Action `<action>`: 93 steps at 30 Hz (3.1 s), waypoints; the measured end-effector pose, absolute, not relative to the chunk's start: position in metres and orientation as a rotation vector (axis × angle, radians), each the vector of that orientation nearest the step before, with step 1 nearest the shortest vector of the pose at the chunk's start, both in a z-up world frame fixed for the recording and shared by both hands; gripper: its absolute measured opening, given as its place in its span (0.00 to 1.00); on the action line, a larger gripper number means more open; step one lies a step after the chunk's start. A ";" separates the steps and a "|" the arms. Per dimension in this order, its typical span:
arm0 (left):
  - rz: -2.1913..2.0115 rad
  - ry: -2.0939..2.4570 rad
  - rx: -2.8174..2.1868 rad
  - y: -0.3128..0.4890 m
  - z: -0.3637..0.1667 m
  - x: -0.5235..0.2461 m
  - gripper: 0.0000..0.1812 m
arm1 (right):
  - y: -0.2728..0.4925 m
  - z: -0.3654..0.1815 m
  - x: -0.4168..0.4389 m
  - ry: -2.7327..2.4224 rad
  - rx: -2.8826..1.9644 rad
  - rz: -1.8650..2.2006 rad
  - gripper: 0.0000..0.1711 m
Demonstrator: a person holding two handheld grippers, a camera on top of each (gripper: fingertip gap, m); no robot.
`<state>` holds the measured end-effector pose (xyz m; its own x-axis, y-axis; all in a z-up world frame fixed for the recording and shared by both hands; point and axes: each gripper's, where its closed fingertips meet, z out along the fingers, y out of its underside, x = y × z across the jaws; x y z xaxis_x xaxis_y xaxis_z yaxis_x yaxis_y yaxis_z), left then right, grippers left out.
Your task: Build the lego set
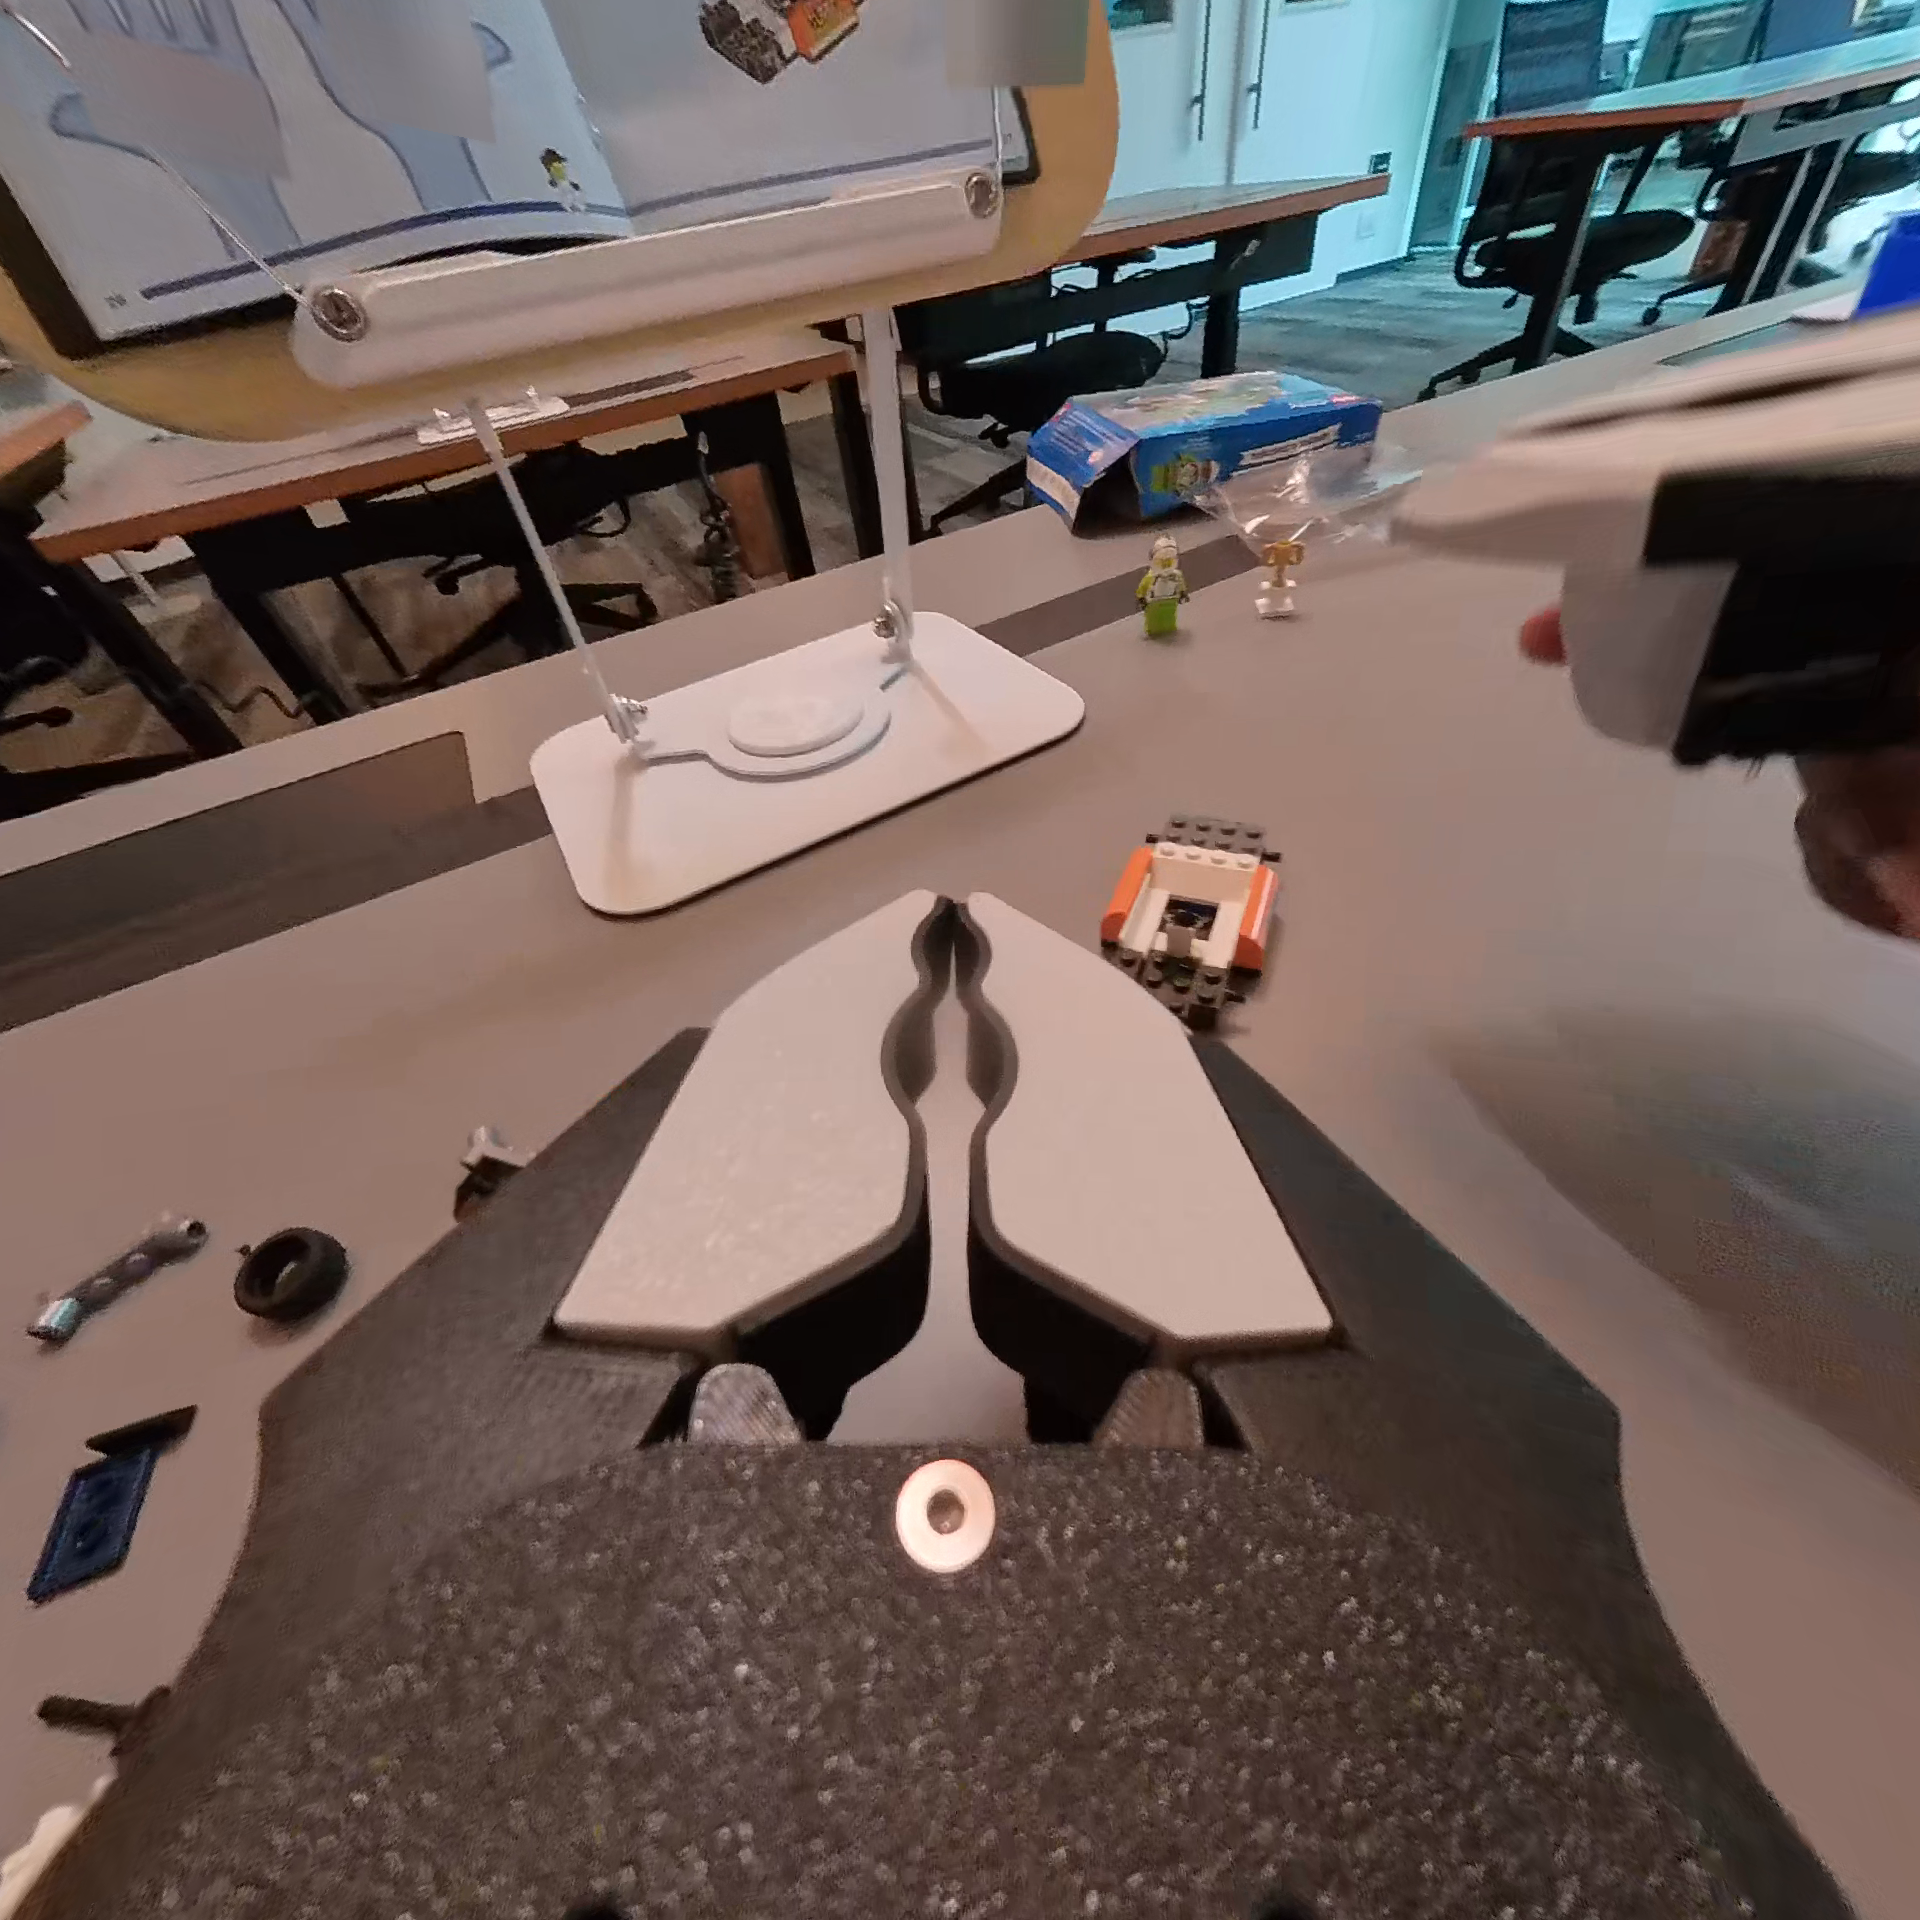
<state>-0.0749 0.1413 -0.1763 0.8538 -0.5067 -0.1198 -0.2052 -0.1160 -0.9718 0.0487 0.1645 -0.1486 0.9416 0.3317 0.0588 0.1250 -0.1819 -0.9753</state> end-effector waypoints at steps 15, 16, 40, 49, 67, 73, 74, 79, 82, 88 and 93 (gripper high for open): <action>-0.232 0.486 -1.618 0.212 -0.153 -0.070 0.00 | 0.251 -0.060 0.043 -0.276 -1.601 0.214 0.00; -0.235 0.482 -1.612 0.214 -0.151 -0.070 0.00 | 0.257 -0.056 0.043 -0.267 -1.590 0.212 0.00; -0.227 0.463 -1.561 0.219 -0.140 -0.075 0.00 | 0.315 -0.043 0.036 -0.304 -1.530 0.192 0.00; -0.161 0.430 -1.553 0.223 -0.132 -0.102 0.00 | 0.299 -0.047 0.027 -0.349 -1.535 0.178 0.01; -0.295 0.510 -1.678 0.170 -0.151 -0.127 0.00 | 0.139 -0.154 0.057 -0.513 -1.708 0.503 0.00; -0.272 0.561 -1.677 0.175 -0.164 -0.120 0.06 | 0.148 -0.166 0.053 -0.584 -1.693 0.476 0.00; -0.263 0.576 -1.669 0.176 -0.164 -0.118 0.08 | 0.149 -0.169 0.052 -0.599 -1.699 0.466 0.00; -0.268 0.660 -1.666 0.181 -0.168 -0.098 0.23 | 0.146 -0.170 0.048 -0.677 -1.668 0.442 0.01; -0.210 0.655 -1.613 0.206 -0.146 -0.099 0.20 | 0.142 -0.170 0.046 -0.684 -1.670 0.493 0.02; -0.187 0.467 -1.671 0.307 -0.069 -0.138 0.18 | 0.137 -0.170 0.043 -0.692 -1.677 0.538 0.03; -0.247 0.394 -1.812 0.361 -0.054 -0.151 0.13 | 0.138 -0.173 0.042 -0.712 -1.682 0.505 0.02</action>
